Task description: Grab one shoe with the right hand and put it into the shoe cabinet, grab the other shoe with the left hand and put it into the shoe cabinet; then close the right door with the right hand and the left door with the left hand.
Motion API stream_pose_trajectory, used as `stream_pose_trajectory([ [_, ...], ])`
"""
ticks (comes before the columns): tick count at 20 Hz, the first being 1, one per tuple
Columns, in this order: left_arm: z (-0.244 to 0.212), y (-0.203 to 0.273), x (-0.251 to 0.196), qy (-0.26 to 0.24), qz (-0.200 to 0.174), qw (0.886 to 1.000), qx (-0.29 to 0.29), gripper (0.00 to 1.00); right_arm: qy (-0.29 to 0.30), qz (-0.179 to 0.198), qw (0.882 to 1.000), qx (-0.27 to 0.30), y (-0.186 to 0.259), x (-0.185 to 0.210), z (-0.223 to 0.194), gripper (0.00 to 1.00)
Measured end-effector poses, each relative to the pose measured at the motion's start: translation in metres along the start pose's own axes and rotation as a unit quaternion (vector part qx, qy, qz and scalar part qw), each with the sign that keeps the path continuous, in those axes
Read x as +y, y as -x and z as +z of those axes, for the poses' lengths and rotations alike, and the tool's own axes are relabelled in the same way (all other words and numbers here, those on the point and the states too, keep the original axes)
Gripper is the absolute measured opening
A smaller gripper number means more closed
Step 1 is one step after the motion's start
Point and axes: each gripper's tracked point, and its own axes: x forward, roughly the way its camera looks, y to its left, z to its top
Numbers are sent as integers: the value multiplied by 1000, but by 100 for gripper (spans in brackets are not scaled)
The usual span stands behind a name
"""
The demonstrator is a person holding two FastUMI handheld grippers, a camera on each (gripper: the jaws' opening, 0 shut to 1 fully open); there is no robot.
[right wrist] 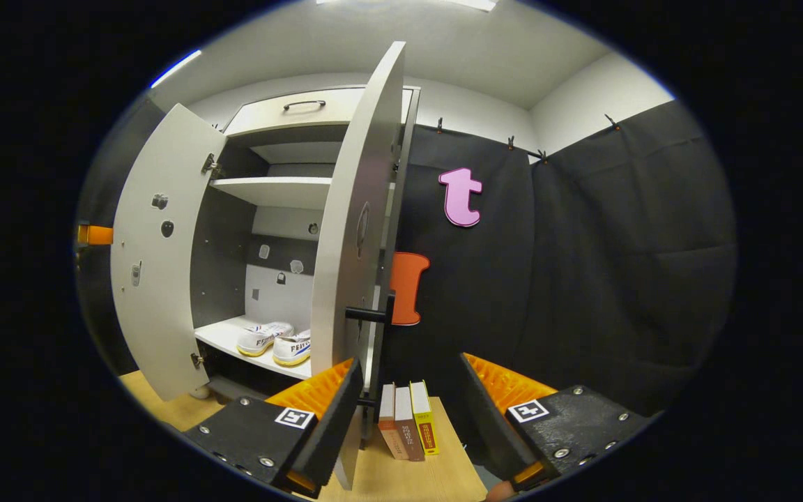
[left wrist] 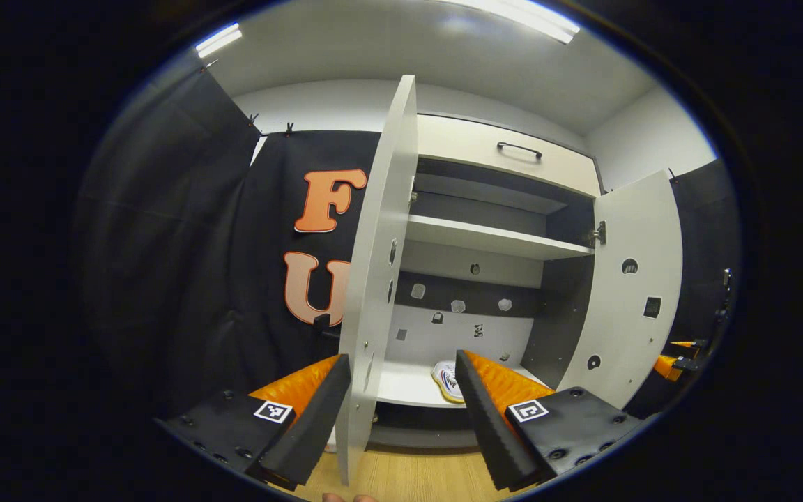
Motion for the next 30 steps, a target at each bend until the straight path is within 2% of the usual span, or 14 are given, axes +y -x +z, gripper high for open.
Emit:
stream_pose_trajectory([
  [7,-8,-1,-1,2,-7,1000,5,96,2,41,999,-7,-5,44,5,72],
  [12,-1,3,-1,6,-9,1000,-7,98,-12,76,997,-7,-11,69,7,71],
  [15,7,8,2,-2,-4,1000,-19,96,-40,98,994,-3,-16,81,5,71],
  [19,21,29,16,-5,-5,1000,-27,96,-52,103,993,0,-28,89,3,71],
  [23,28,42,38,-13,9,999,-32,95,-77,133,988,7,-38,115,2,71],
  [25,31,48,54,-19,25,999,-35,96,-74,135,988,6,-48,128,1,71],
  [27,30,52,68,-19,37,999,-34,96,-80,135,988,4,-62,143,3,77],
  [28,30,51,73,-16,40,999,-33,96,-89,133,987,8,-72,151,1,89],
  [30,27,55,86,-15,48,998,-29,95,-105,138,985,16,-90,175,-1,98],
])
